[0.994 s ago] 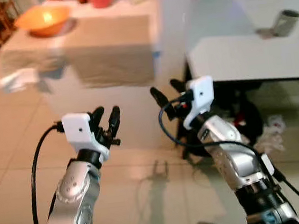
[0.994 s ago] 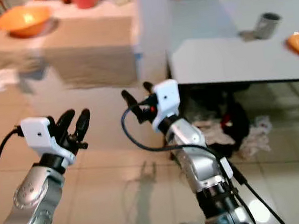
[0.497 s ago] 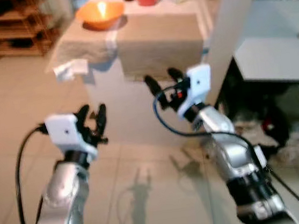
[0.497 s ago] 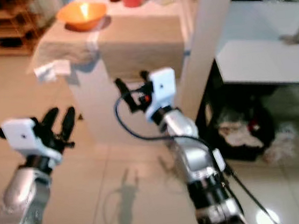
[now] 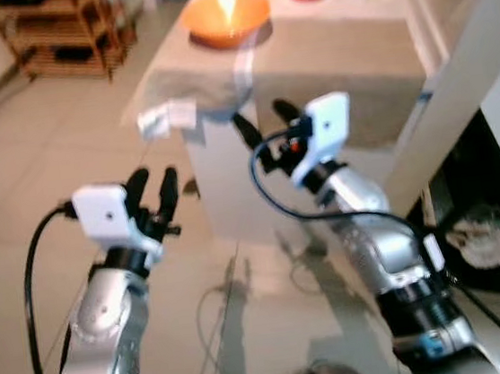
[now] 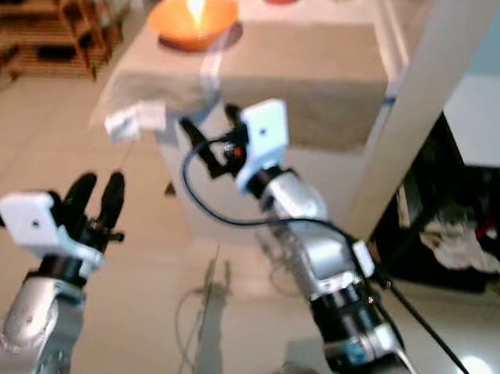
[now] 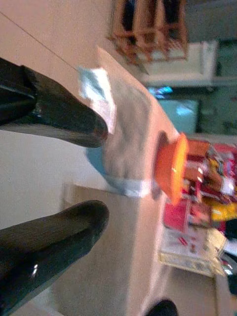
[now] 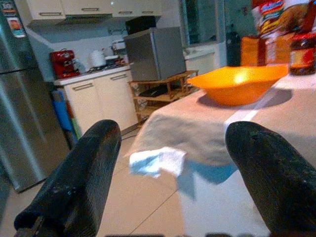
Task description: Setting the table
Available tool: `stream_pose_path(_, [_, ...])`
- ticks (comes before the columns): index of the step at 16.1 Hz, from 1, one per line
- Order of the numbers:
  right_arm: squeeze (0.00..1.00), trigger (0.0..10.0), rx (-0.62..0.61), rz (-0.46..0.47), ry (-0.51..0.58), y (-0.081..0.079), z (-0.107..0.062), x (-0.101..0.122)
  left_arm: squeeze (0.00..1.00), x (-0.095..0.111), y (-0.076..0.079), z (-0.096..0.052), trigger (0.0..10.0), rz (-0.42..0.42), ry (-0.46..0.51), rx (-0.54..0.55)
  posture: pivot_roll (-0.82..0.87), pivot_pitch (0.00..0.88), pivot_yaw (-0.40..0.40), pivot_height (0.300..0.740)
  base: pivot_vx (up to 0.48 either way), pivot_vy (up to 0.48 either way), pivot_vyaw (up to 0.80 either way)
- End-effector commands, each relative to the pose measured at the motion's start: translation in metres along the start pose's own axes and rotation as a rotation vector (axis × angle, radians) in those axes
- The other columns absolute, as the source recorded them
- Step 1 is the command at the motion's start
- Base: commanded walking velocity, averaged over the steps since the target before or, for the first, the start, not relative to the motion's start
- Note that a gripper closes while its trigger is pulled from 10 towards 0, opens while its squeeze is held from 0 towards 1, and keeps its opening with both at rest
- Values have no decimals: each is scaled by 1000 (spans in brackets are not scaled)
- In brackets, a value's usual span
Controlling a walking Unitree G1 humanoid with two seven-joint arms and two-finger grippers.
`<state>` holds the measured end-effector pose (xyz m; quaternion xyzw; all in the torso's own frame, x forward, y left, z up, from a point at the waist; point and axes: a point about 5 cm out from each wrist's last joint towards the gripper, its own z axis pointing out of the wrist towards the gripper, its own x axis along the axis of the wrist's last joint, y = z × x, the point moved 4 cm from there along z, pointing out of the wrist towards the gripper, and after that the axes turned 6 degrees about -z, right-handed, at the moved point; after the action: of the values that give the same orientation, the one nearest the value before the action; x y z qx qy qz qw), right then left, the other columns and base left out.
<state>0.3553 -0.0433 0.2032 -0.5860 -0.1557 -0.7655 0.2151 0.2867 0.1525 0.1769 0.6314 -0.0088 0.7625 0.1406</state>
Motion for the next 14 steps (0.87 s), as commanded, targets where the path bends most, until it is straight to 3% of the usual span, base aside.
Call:
stream_pose_path(1, [0,10000,-14,-9,19,4,2,9,0,-1,4,-1,10000,3,-10,-14,-29,115,4,740,480,0,0])
stream_pose_path(5, [0,10000,-48,-22,81,11,9,32,0,3,8,0,10000,6,-3,-39,-31,119,3,740,480,0,0])
stream_pose_path(9, [0,10000,-183,-100,87,38,15,49,0,9,16,2,10000,6,16,-70,-35,123,1,740,480,0,0])
stream_pose_path(14, [0,10000,-292,-132,58,63,17,62,0,14,19,4,10000,12,29,-91,-38,122,-4,740,480,0,-800])
